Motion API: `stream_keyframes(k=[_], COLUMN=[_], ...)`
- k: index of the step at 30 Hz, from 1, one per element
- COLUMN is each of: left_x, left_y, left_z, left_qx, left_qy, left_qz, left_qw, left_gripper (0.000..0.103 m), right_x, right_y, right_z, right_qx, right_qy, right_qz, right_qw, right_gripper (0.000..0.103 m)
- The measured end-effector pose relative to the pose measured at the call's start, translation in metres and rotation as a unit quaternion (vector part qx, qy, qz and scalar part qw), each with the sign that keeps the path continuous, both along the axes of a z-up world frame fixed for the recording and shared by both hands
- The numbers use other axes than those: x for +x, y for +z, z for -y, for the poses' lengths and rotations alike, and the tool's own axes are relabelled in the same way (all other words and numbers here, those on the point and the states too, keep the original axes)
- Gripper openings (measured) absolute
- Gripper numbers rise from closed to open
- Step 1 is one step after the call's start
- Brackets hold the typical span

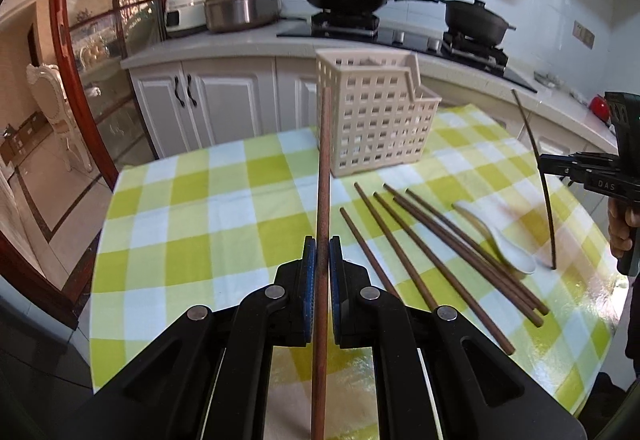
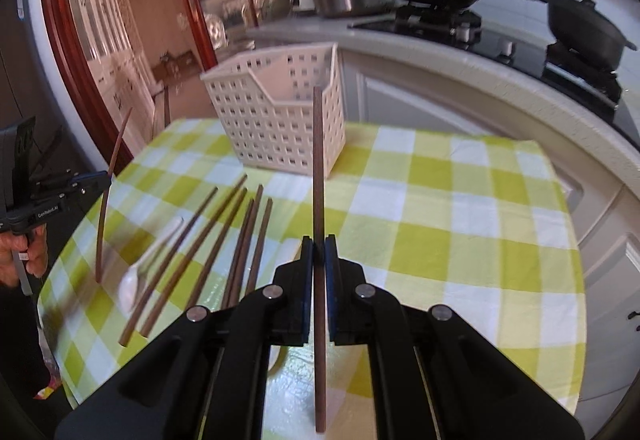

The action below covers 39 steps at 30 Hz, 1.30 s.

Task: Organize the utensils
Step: 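Lift the chopsticks upright with both tools and carry them over the white basket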

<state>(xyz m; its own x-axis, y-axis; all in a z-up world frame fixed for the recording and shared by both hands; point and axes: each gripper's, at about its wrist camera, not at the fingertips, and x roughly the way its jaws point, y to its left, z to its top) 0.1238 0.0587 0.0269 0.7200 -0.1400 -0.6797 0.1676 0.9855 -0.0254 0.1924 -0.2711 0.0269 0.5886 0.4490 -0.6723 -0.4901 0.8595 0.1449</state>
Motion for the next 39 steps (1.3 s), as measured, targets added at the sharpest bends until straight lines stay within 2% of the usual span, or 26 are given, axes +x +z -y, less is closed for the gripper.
stream_keyframes(k=[12,22,29,33,39], left_x=[-0.025,-0.017,0.014,0.031,0.064], left_y=[0.029,0.044,0.089,0.126,0.179], left_z=[-0.001,0.003,0.021,0.031,0.040], left_qx=[-0.006,-0.021,-0.012,0.000,-0.003], left_qy=[0.008,0.006,-0.007,-0.016,-0.020], left_qz=[0.040,0.054,0.094,0.121,0.152], left_qw=[0.9992,0.9983,0.9955,0.9926,0.9882], left_gripper=[0.007,0.007,0.006,0.007,0.007], right_x=[-0.031,-0.025,0.007,0.031,0.068], right_y=[0.033,0.043,0.094,0.128,0.168], right_z=[0.016,0.015,-0.002,-0.018,-0.042], right_qx=[0.017,0.019,0.029,0.040,0.065], right_qy=[-0.010,-0.022,-0.022,-0.024,-0.033], right_qz=[0.042,0.047,0.081,0.102,0.130], right_qw=[0.999,0.998,0.996,0.994,0.989], right_gripper=[0.006,0.006,0.006,0.006,0.006])
